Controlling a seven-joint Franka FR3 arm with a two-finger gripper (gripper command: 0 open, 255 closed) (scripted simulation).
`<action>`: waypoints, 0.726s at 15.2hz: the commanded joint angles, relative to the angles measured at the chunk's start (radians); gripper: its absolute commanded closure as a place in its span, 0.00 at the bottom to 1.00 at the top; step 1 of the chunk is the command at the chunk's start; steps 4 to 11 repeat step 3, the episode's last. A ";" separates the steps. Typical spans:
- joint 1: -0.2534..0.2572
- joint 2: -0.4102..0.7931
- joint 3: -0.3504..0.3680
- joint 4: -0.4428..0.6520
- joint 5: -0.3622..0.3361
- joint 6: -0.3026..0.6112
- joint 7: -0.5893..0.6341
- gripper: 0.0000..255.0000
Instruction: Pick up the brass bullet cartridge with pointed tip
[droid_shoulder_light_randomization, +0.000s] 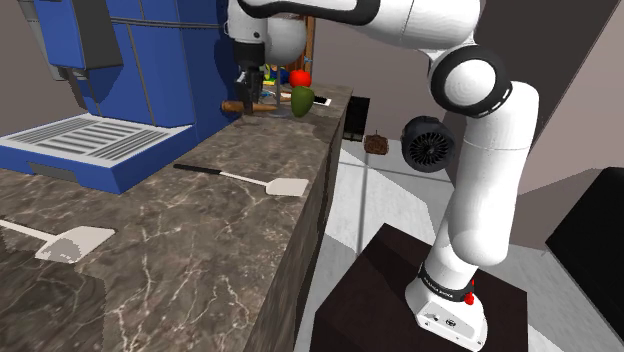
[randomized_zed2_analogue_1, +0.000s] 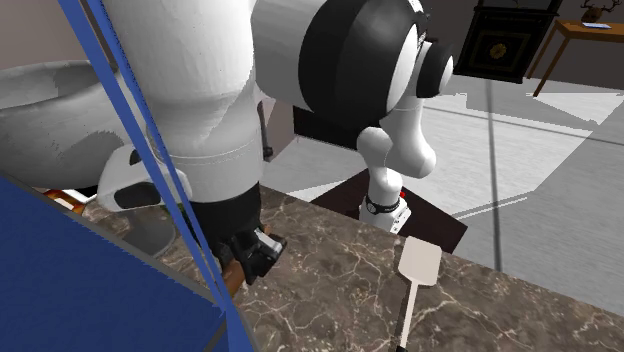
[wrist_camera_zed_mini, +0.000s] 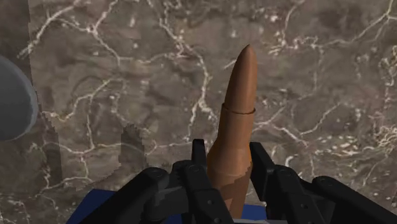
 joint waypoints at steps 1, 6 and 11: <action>0.000 0.011 0.000 0.046 -0.001 -0.035 -0.003 1.00; 0.000 0.012 0.000 0.049 -0.001 -0.038 -0.003 1.00; 0.000 0.012 0.000 0.049 -0.001 -0.038 -0.003 1.00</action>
